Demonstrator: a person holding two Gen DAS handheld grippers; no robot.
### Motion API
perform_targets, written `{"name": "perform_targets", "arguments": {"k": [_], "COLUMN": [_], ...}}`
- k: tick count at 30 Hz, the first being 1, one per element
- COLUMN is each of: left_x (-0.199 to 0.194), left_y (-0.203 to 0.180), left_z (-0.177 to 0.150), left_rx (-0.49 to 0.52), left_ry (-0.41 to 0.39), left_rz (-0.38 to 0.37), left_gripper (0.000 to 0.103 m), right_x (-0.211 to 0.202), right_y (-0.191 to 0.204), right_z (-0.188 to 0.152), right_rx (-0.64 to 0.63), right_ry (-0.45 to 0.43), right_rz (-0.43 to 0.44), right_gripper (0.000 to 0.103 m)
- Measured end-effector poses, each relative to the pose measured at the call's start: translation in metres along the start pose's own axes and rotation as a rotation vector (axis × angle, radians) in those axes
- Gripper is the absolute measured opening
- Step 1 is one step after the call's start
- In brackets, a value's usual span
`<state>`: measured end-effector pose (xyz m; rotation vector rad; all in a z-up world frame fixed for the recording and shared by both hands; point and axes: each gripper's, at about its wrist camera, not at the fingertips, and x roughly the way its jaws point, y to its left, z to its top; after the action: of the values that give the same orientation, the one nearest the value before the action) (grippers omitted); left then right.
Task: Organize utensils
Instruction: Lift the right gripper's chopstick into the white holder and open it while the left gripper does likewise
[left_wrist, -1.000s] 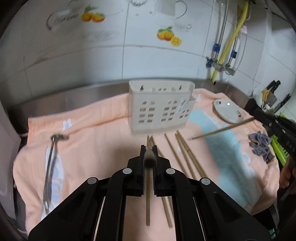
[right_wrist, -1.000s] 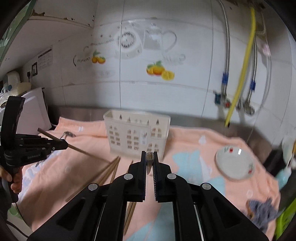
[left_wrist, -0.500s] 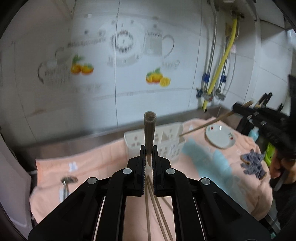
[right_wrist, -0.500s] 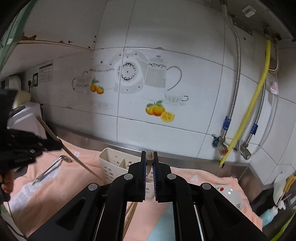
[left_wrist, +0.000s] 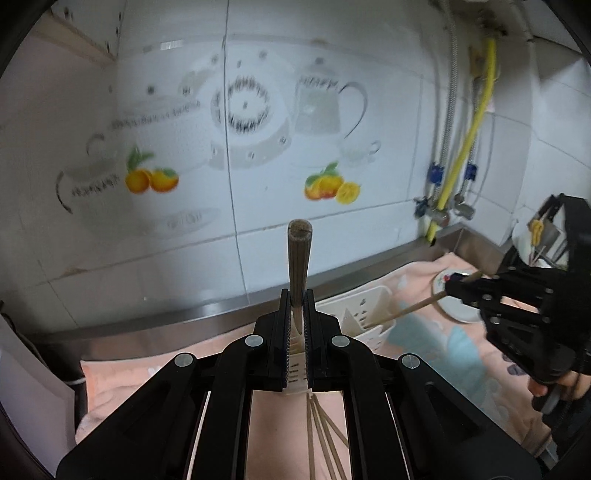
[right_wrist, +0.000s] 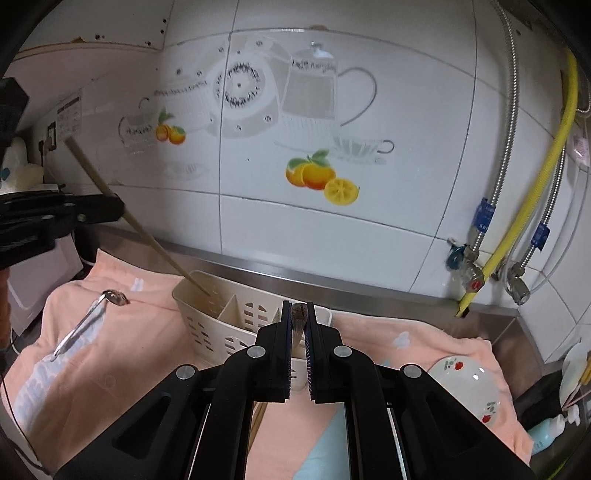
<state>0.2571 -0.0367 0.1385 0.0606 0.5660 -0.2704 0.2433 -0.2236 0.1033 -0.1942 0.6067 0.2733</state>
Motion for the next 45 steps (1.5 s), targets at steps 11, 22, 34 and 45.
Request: {"name": "perform_targets", "arguments": {"k": [11, 22, 34, 45], "left_x": [0.054, 0.04, -0.014, -0.042], "left_y": [0.016, 0.021, 0.018, 0.013], "left_z": [-0.019, -0.025, -0.062, -0.119], "left_rx": [-0.04, -0.051, -0.058, -0.063], "left_ry": [0.12, 0.094, 0.047, 0.049], "left_rz": [-0.015, -0.008, -0.006, 0.029], "left_gripper": [0.006, 0.011, 0.018, 0.038], "right_x": [0.027, 0.005, -0.045, -0.049], "right_y": [-0.002, 0.0, 0.024, 0.046], "right_z": [-0.007, -0.008, -0.053, -0.133], "right_rx": [0.022, 0.027, 0.028, 0.072], "right_ry": [0.035, -0.027, -0.06, 0.046], "right_rz": [0.01, -0.011, 0.011, 0.016], "right_gripper": [0.007, 0.025, 0.038, 0.04]}}
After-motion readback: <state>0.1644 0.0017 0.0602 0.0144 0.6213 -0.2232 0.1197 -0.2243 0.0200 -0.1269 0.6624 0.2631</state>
